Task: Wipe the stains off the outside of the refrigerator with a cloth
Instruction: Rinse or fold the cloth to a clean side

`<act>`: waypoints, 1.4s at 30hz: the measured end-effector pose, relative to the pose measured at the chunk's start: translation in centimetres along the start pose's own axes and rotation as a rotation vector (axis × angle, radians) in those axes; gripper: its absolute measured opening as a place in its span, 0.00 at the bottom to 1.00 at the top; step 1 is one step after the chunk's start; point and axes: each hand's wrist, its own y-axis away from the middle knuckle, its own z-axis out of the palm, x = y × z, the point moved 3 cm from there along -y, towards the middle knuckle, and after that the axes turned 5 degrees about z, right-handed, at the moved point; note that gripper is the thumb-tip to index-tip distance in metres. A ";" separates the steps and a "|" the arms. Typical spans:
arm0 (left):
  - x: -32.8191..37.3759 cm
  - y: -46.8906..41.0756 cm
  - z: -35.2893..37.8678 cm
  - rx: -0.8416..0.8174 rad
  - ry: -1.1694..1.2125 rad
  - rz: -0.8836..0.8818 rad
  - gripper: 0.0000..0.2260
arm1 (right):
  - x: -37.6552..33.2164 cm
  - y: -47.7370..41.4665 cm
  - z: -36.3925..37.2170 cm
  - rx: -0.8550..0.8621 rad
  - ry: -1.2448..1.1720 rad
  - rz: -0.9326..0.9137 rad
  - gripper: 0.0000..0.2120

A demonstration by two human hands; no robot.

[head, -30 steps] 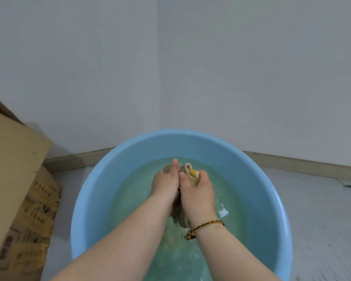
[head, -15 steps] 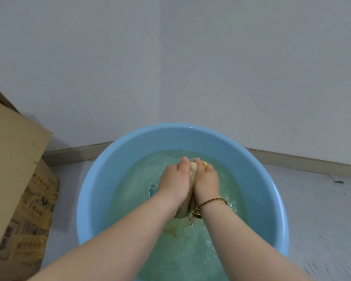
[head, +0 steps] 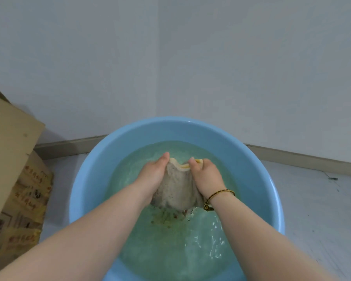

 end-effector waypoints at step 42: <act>1.8 4.3 1.2 -0.812 0.249 -0.287 0.31 | -2.0 4.3 -3.9 0.560 0.434 -1.129 0.06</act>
